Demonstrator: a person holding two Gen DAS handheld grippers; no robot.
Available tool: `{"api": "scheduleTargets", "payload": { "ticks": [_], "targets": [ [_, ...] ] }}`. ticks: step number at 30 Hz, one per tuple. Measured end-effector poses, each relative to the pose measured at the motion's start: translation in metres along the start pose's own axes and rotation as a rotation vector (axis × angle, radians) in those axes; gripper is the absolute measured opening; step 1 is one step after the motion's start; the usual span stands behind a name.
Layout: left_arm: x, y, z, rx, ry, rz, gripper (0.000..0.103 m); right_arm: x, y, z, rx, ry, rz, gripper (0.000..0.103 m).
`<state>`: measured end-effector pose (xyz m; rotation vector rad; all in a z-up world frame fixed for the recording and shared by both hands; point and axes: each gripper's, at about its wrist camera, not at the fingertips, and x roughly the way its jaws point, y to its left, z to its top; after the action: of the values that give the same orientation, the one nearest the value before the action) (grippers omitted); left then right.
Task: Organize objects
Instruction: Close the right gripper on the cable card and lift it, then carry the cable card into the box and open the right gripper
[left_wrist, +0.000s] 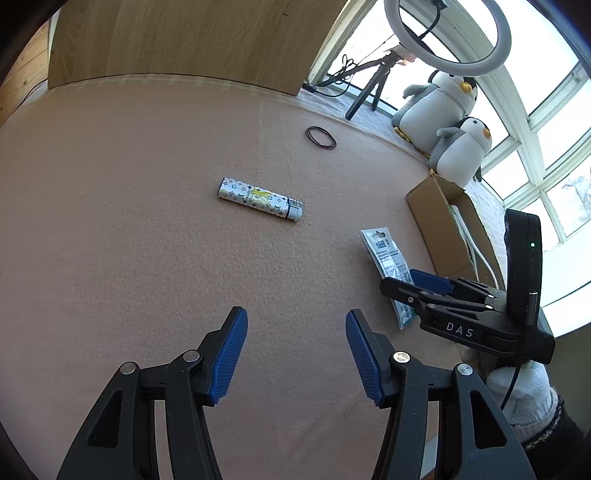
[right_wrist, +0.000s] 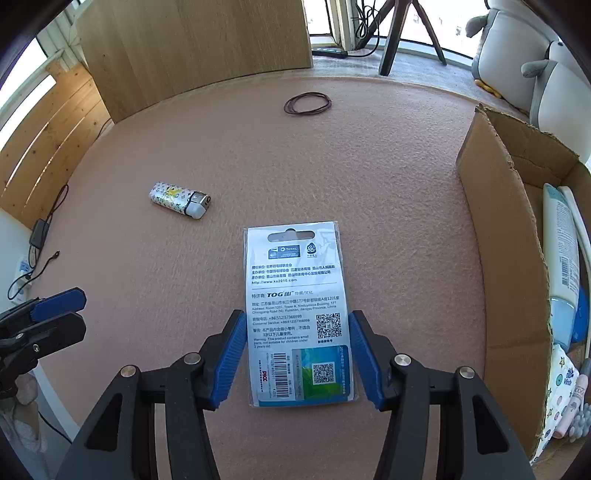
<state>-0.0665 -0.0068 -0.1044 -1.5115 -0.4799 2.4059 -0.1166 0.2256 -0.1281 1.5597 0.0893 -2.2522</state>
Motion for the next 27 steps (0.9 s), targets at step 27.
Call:
{"api": "scheduleTargets", "payload": {
  "ticks": [27],
  "targets": [
    [0.021, -0.033, 0.001, 0.059, 0.036, -0.021, 0.059, -0.105, -0.077, 0.003, 0.074, -0.208, -0.171, 0.052]
  ]
}}
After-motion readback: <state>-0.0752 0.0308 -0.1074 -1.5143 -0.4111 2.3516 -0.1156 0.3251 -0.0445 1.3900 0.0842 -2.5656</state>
